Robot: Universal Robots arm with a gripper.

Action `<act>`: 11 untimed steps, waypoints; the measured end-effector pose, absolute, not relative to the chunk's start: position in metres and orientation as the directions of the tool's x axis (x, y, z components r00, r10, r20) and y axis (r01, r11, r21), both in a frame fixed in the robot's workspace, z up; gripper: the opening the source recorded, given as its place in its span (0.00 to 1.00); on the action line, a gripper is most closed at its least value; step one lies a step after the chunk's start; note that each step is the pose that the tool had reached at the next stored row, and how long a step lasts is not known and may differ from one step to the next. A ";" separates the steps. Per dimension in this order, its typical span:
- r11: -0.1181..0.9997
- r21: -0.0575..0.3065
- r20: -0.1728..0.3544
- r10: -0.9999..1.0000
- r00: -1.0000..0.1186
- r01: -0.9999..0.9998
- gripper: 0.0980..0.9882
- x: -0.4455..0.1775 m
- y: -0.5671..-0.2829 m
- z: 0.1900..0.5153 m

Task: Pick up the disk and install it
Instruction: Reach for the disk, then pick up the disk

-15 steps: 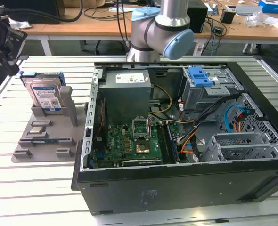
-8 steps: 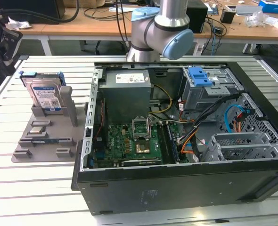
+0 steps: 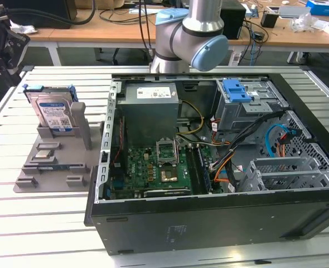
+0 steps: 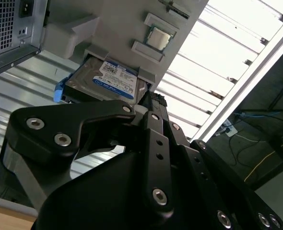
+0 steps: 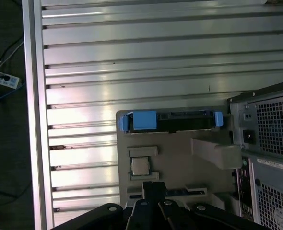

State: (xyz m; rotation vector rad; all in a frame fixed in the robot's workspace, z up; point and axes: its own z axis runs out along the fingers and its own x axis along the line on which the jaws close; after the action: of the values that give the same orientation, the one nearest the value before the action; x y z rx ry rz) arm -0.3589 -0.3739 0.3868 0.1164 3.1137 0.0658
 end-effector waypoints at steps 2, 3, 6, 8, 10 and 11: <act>0.996 0.043 -0.023 0.075 -0.997 0.074 0.01 -0.359 -0.374 0.387; 0.996 0.043 -0.023 0.075 -0.997 0.074 0.01 -0.359 -0.374 0.387; 0.996 0.043 -0.023 0.075 -0.997 0.074 0.01 -0.359 -0.374 0.387; 0.996 0.043 -0.023 0.075 -0.997 0.074 0.01 -0.359 -0.374 0.387; 0.996 0.043 -0.023 0.075 -0.997 0.074 0.01 -0.359 -0.374 0.387; 0.996 0.043 -0.023 0.074 -0.997 0.073 0.01 -0.359 -0.374 0.387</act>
State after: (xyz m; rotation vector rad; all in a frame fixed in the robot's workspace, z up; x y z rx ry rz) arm -0.3588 -0.3737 0.3869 0.1147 3.1137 0.0657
